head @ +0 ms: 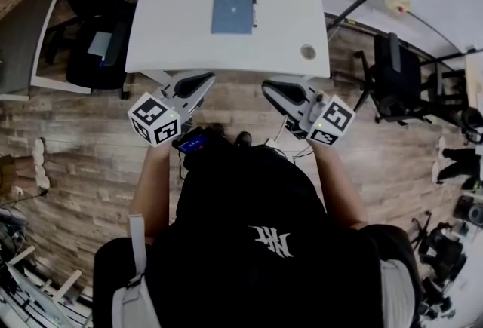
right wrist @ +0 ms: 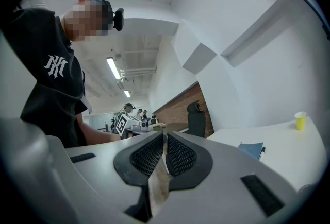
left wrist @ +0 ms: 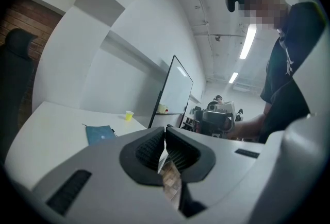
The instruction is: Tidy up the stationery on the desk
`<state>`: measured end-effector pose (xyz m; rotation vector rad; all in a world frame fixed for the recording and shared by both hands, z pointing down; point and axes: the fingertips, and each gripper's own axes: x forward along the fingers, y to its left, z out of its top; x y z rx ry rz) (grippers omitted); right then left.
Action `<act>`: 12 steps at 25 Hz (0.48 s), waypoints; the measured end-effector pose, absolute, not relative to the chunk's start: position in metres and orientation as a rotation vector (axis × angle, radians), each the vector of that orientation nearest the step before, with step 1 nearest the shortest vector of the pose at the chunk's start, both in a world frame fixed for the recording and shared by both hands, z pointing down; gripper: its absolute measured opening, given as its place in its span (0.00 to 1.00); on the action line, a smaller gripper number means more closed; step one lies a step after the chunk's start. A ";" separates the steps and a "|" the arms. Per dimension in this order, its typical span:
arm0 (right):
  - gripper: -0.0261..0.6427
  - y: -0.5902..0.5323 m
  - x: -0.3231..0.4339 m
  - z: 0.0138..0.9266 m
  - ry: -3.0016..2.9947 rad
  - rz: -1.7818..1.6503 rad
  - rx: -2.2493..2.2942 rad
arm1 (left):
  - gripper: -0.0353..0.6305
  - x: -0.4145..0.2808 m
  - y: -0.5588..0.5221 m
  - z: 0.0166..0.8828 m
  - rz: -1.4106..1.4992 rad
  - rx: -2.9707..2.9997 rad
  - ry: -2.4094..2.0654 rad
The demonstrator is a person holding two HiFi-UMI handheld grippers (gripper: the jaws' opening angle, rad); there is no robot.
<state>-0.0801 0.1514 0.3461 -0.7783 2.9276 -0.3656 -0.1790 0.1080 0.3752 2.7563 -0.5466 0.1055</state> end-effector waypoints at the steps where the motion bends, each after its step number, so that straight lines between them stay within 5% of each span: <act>1: 0.11 0.153 -0.078 0.348 2.935 -0.364 -0.771 | 0.07 -0.177 0.109 0.377 0.106 2.753 -0.551; 12: 0.11 0.163 -0.049 0.337 2.853 -0.462 -0.762 | 0.07 -0.156 0.129 0.391 0.111 2.718 -0.567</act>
